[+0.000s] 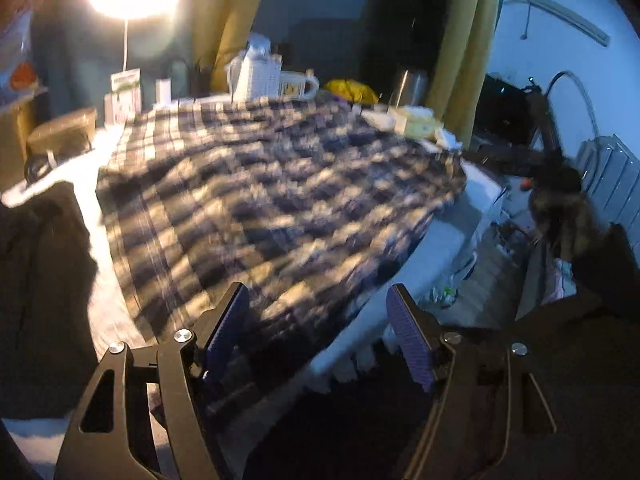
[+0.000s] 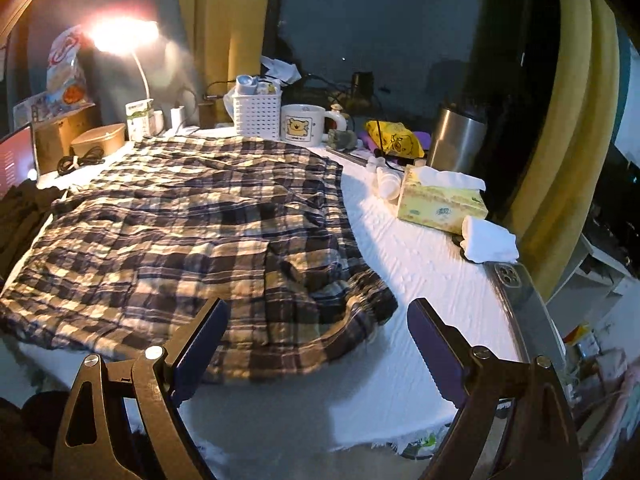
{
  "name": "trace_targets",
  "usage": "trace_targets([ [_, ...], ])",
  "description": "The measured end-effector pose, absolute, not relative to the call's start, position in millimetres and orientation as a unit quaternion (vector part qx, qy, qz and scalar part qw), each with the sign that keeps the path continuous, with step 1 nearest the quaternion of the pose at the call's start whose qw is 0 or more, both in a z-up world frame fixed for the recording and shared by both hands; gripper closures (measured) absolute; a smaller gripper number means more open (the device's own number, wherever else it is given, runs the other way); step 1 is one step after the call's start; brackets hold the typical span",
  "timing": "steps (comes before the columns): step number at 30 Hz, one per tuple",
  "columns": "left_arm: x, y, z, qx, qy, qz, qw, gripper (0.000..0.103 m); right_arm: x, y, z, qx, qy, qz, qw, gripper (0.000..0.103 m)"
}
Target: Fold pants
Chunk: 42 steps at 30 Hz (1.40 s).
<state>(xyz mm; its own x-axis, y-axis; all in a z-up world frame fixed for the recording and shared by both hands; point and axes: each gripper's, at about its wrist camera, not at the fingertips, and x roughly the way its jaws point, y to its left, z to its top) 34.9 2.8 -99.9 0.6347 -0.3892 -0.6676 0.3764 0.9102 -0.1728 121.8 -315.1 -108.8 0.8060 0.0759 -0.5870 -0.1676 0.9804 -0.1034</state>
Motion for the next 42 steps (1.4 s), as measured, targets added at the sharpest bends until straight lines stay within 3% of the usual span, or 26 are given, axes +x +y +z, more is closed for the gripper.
trace_targets([
  [5,34.5,6.3,-123.9,0.015,0.414,-0.192,0.889,0.032,114.9,-314.8,-104.3,-0.076,0.299,0.066,0.949,0.011],
  [19,16.9,-5.3,-134.1,0.139,0.393,-0.135,0.899,0.033,119.9,-313.9,-114.4,-0.082,0.312,0.062,0.945,0.011],
  [24,14.6,-1.3,-129.5,0.122,0.391,-0.157,0.899,0.058,118.5,-337.6,-126.7,-0.111,0.322,0.011,0.940,0.011],
  [25,13.9,0.1,-128.2,0.116,0.390,-0.162,0.899,0.067,117.6,-344.4,-128.8,-0.111,0.324,0.006,0.939,0.011],
  [26,14.1,1.2,-126.7,0.107,0.391,-0.167,0.899,0.084,116.9,-349.3,-131.0,-0.113,0.327,0.001,0.938,0.011],
  [28,15.9,5.7,-123.9,0.086,0.397,-0.170,0.898,0.091,116.9,-357.9,-138.8,-0.117,0.336,0.000,0.935,0.012],
  [29,16.5,6.9,-123.5,0.082,0.398,-0.172,0.898,0.095,118.3,-359.2,-143.1,-0.117,0.343,0.010,0.932,0.025],
  [30,17.0,7.6,-123.5,0.082,0.398,-0.170,0.898,0.097,120.5,-359.0,-148.0,-0.117,0.351,0.021,0.929,0.039],
  [31,17.1,8.4,-123.1,0.082,0.396,-0.167,0.899,0.099,123.7,-356.5,-155.3,-0.125,0.361,0.030,0.924,0.041],
  [42,26.8,25.8,-99.0,0.044,0.365,-0.137,0.920,0.100,152.3,-336.9,-159.1,-0.222,0.317,0.042,0.921,0.042],
])
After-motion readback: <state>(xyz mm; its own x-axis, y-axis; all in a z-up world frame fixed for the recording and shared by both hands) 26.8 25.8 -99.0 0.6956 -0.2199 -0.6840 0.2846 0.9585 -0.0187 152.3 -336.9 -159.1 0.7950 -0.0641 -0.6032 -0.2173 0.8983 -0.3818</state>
